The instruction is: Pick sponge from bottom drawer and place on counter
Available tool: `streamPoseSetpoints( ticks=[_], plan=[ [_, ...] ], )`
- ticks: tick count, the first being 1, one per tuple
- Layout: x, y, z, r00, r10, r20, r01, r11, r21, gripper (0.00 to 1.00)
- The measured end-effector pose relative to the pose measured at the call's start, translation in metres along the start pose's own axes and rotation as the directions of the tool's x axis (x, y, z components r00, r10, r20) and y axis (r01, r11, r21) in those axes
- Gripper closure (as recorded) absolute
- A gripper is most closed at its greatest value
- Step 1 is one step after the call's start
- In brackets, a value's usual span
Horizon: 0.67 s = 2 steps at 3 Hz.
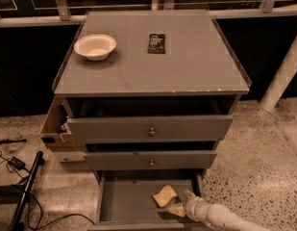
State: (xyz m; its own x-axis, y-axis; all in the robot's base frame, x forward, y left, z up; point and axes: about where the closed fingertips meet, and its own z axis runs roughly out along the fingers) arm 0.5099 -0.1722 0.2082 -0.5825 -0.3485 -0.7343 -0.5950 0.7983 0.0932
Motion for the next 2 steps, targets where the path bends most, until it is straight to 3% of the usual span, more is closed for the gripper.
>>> streamPoseSetpoints(
  ticks=[2],
  plan=[
    [0.011, 0.002, 0.023, 1.000, -0.009, -0.019, 0.009, 0.9997, -0.025, 0.13]
  ],
)
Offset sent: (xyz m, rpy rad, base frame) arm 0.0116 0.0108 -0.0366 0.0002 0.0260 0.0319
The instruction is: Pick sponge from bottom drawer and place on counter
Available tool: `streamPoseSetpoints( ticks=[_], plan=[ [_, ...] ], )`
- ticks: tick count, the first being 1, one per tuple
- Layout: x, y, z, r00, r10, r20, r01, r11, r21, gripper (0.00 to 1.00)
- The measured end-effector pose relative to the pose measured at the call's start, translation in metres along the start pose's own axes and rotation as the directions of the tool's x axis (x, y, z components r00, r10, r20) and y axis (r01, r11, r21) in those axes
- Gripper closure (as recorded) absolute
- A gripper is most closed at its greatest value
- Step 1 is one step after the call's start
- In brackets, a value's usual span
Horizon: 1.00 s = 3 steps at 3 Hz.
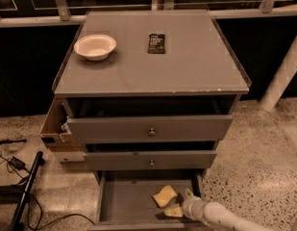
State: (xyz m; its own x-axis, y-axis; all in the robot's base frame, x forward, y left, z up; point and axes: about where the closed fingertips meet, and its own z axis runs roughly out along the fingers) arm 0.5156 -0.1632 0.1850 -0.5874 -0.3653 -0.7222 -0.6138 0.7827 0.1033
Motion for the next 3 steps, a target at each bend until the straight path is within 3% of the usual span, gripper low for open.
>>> streamPoseSetpoints(
  ticks=[3],
  plan=[
    [0.008, 0.009, 0.054, 0.998, 0.020, 0.061, -0.016, 0.9977, -0.066, 0.15]
  ],
)
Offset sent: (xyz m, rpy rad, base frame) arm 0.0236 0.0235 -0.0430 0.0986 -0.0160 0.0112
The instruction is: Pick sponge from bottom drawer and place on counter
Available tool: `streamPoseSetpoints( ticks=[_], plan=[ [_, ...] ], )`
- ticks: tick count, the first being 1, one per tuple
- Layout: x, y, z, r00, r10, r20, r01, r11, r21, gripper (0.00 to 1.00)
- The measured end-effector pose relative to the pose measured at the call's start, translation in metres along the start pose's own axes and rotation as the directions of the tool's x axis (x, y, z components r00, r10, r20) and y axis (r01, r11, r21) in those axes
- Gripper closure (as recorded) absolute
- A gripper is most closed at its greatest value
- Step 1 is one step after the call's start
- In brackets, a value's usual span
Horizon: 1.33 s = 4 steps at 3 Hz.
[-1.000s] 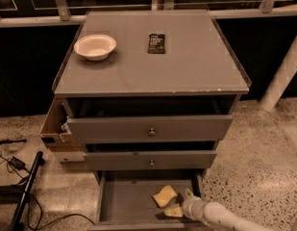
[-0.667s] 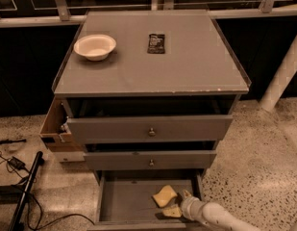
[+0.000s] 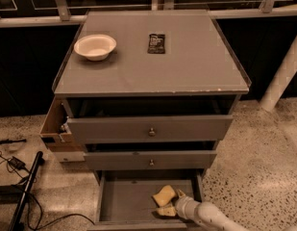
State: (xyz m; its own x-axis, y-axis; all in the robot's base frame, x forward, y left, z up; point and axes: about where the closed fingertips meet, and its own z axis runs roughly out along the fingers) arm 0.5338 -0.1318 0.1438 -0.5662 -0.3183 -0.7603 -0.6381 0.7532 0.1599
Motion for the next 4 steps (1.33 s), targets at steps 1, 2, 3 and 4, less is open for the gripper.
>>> streamPoseSetpoints(
  ticks=[1, 2, 3, 4],
  plan=[
    [0.001, 0.005, 0.009, 1.000, -0.017, 0.015, 0.017, 0.9998, -0.014, 0.16],
    [-0.002, 0.011, 0.016, 0.998, -0.059, 0.028, 0.059, 0.9981, -0.015, 0.13],
    [-0.004, 0.014, 0.020, 0.995, -0.095, 0.035, 0.095, 0.9955, -0.002, 0.13],
    [-0.007, 0.017, 0.025, 0.991, -0.131, 0.038, 0.131, 0.9913, 0.002, 0.12]
  ],
)
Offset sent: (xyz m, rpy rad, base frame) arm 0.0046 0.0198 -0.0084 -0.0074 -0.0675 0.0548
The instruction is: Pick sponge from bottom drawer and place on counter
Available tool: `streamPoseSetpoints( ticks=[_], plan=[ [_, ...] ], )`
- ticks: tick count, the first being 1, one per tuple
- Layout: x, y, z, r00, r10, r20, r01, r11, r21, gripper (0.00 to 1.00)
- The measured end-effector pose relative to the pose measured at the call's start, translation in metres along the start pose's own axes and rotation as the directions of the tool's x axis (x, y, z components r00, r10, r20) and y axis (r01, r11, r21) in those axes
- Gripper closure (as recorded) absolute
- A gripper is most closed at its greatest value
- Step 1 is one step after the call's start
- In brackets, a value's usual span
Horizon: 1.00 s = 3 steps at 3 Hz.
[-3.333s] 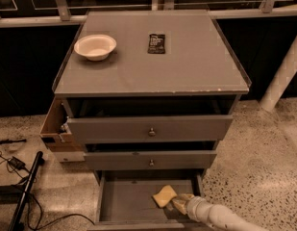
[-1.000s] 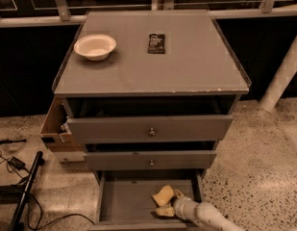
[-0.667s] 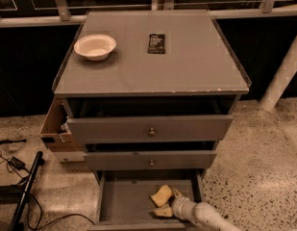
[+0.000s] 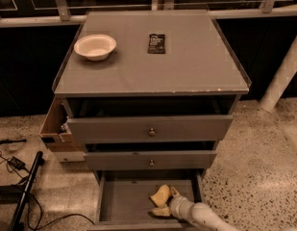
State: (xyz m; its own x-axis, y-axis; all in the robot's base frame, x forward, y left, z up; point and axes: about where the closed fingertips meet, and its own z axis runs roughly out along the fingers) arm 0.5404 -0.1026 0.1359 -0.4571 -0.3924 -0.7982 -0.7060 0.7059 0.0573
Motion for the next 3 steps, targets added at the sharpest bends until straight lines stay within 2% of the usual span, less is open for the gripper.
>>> streamPoseSetpoints(
  ticks=[3],
  plan=[
    [0.003, -0.002, 0.019, 0.993, -0.108, -0.047, 0.109, 0.9941, 0.007, 0.14]
  ],
)
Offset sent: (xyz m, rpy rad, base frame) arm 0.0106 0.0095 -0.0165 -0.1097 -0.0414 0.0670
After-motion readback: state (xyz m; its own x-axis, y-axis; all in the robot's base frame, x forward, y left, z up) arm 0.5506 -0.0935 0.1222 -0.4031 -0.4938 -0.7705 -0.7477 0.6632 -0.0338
